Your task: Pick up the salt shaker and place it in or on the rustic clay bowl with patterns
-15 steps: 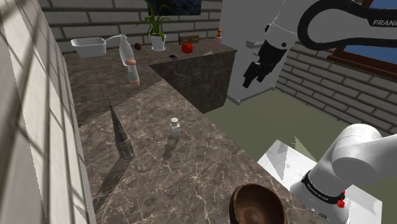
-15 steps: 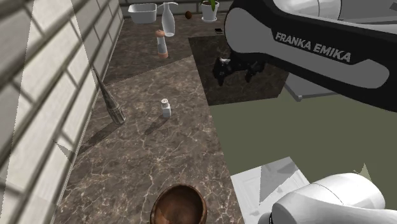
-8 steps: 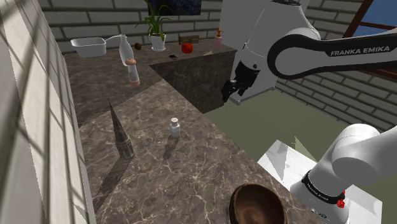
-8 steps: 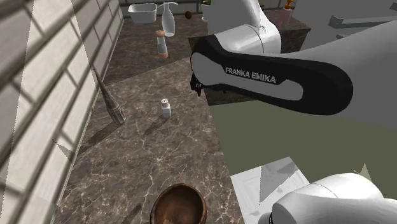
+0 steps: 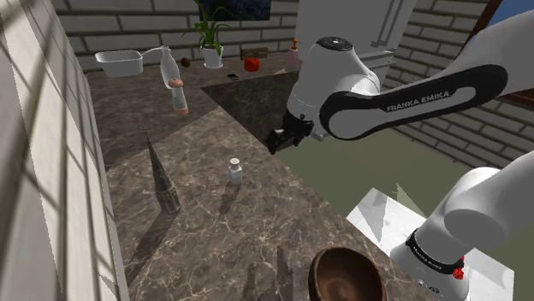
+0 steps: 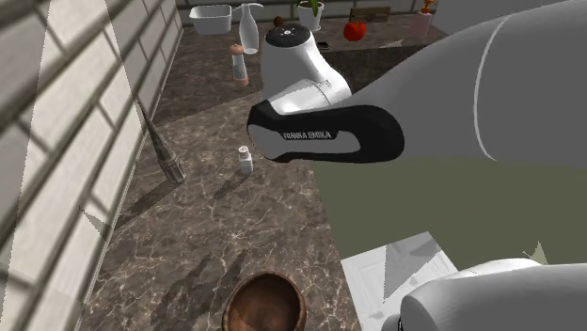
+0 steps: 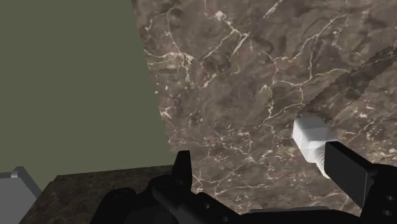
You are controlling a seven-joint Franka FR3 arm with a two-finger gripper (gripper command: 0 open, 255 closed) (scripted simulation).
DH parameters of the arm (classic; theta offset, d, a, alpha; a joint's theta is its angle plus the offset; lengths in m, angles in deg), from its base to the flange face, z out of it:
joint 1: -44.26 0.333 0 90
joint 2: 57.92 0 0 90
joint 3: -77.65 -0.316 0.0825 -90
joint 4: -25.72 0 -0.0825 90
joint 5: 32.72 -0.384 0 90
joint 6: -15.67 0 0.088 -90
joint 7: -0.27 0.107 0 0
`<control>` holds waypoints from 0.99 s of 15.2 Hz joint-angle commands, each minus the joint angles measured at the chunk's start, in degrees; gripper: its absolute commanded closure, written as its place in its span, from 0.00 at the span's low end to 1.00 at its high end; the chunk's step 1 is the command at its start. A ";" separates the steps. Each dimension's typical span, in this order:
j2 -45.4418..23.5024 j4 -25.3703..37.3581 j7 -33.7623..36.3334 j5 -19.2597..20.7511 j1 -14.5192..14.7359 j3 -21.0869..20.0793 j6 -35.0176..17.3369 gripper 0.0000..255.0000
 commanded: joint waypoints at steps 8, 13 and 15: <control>-22.34 11.36 24.17 21.29 -4.08 -9.16 -7.15 0.00; -35.09 20.64 36.58 34.45 0.45 -7.10 -6.18 0.00; -36.48 20.97 37.44 35.81 0.97 -6.28 -6.93 0.00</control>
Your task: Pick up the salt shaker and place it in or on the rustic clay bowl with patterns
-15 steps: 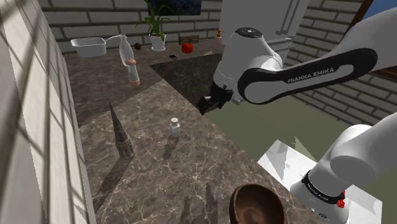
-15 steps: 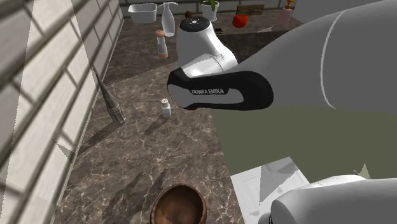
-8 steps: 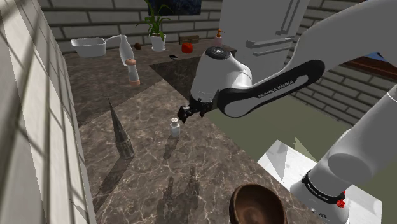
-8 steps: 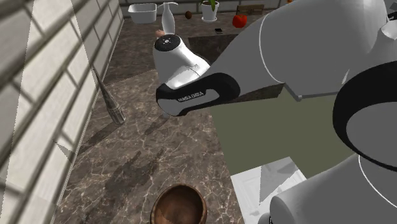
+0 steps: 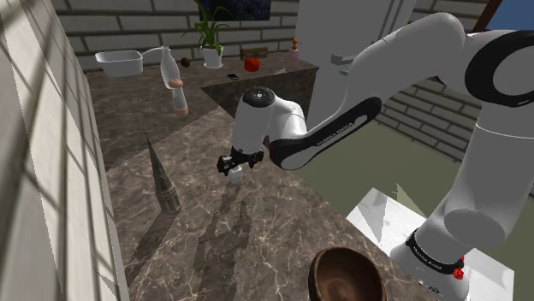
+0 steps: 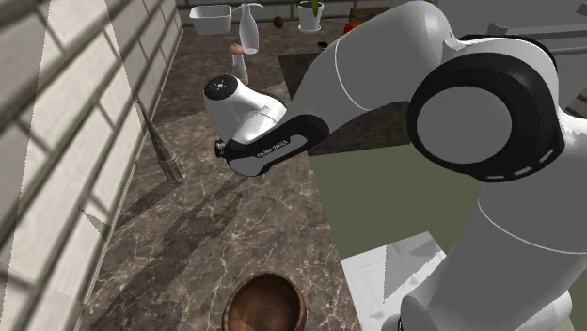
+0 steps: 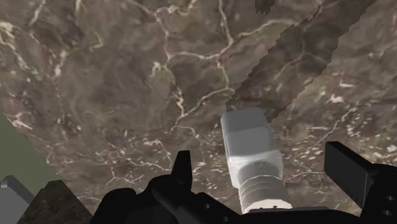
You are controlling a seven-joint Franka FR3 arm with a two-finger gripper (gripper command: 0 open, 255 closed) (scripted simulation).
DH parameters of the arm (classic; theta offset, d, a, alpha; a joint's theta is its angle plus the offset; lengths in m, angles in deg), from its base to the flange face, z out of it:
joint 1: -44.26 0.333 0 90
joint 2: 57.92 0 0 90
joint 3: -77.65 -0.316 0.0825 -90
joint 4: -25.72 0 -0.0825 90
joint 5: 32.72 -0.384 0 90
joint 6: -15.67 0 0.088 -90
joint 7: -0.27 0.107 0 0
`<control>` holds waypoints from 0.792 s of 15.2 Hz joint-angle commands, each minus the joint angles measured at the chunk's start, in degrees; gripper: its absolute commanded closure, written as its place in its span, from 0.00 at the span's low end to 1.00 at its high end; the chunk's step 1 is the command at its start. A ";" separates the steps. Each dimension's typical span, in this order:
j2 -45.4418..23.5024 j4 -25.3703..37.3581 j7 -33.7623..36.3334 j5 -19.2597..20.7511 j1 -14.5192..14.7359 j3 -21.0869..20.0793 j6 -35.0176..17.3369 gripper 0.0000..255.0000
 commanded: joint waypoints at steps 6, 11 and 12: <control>-5.32 1.86 3.44 5.23 1.66 2.58 -2.30 0.00; -5.32 1.86 3.44 5.22 1.66 2.58 -2.30 0.00; -5.32 1.86 3.44 5.22 1.66 2.58 -2.30 0.00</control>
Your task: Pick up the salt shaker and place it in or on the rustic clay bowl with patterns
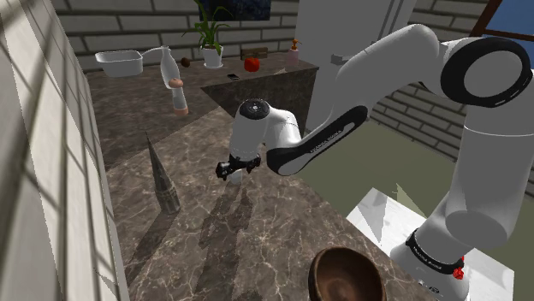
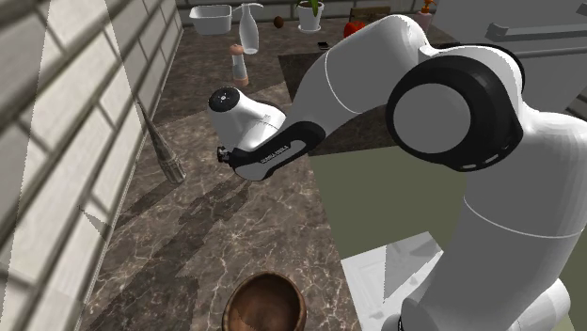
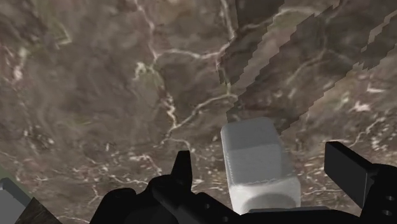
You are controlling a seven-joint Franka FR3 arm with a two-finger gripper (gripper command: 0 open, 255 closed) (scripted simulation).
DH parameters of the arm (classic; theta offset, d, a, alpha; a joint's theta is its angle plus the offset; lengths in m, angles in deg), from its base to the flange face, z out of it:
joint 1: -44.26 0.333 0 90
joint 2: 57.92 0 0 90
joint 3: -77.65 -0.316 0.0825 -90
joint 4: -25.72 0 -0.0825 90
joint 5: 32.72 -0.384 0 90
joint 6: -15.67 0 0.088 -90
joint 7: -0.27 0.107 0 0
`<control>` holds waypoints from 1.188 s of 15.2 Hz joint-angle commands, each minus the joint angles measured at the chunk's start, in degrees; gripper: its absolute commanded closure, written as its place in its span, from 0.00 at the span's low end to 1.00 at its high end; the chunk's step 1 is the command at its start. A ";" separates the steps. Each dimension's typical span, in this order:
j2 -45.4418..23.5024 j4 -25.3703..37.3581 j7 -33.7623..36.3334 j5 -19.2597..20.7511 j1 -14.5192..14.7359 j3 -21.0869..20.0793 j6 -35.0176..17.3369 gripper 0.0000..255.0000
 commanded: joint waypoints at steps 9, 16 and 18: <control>-0.03 0.02 0.01 0.02 0.01 0.01 0.00 1.00; 2.57 0.43 -2.87 -3.37 -1.17 -1.61 2.26 1.00; 3.57 0.69 -3.99 -4.69 -1.59 -2.19 3.20 1.00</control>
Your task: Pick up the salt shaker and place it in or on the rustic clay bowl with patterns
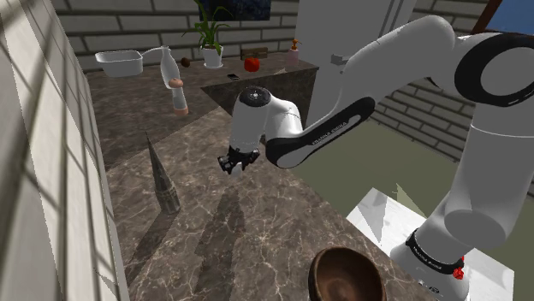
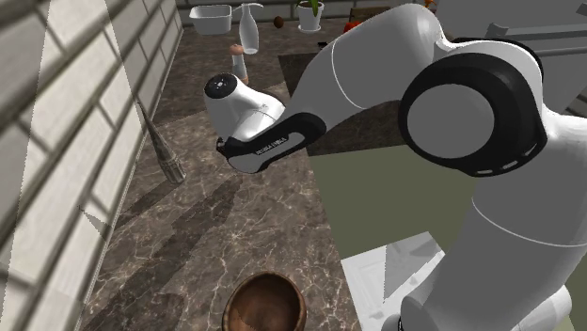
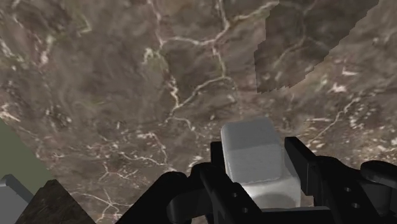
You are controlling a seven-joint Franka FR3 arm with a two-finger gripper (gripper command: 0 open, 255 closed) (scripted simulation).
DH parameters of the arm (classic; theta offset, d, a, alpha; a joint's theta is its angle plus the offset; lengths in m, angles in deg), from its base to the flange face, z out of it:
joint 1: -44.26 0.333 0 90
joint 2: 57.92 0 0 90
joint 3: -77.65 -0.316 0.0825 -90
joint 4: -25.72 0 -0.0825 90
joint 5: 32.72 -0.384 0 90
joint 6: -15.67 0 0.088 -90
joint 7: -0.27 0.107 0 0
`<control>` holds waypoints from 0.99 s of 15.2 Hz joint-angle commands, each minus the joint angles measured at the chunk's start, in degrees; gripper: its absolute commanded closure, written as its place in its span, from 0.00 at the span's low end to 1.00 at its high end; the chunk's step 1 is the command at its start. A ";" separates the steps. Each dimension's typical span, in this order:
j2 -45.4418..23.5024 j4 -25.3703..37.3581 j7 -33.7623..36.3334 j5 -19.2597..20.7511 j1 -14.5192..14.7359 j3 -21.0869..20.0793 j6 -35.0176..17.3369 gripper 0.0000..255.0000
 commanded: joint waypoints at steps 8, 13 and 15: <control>4.14 1.79 -4.90 -5.65 -1.62 -2.17 4.51 1.00; 6.15 3.26 -7.31 -8.40 -2.22 -3.02 7.25 1.00; 6.88 3.95 -8.21 -9.41 -2.41 -3.29 8.39 1.00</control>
